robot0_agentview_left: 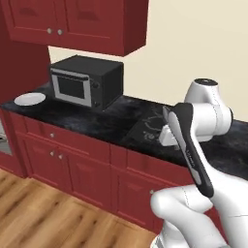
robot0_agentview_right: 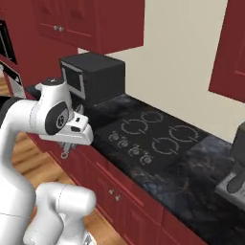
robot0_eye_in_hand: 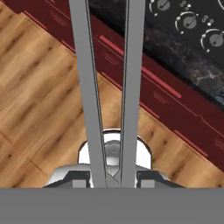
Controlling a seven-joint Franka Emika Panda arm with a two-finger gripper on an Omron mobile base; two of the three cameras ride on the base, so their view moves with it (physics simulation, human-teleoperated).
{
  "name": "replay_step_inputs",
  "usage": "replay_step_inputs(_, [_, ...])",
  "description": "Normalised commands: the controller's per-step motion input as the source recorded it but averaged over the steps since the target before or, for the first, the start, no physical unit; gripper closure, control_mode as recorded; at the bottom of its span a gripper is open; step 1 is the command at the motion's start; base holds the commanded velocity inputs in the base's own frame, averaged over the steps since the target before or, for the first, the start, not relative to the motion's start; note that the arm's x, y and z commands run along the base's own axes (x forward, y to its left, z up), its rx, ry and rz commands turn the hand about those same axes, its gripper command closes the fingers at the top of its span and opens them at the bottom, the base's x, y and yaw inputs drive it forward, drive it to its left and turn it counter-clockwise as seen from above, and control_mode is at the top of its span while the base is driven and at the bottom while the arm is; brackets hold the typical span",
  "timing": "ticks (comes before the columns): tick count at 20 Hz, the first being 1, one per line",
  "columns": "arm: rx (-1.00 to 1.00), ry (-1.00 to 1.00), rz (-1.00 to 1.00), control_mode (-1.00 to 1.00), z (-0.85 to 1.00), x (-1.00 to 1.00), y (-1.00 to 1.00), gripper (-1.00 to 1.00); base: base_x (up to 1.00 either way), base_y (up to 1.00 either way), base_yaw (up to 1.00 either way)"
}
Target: Pick up the tongs from the counter and place them near the plate next to the oven.
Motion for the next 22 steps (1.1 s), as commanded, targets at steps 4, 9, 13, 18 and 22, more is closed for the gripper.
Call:
replay_step_inputs(4, [0.00, 0.00, 0.00, 1.00, 0.00, 0.00, 0.00, 1.00, 0.72, 1.00, 0.00])
replay_step_inputs(9, [0.00, 0.00, 0.00, 1.00, 0.00, 0.00, 0.00, 1.00, 0.80, 1.00, -0.03])
replay_step_inputs(13, [0.00, 0.00, 0.00, 1.00, 0.00, 0.00, 0.00, 1.00, 0.78, 1.00, -0.07])
replay_step_inputs(18, [0.00, 0.00, 0.00, 1.00, 0.00, 0.00, 0.00, 1.00, 0.77, 1.00, -0.15])
replay_step_inputs(22, [0.00, 0.00, 0.00, 1.00, 0.00, 0.00, 0.00, 1.00, 0.69, 1.00, -0.23])
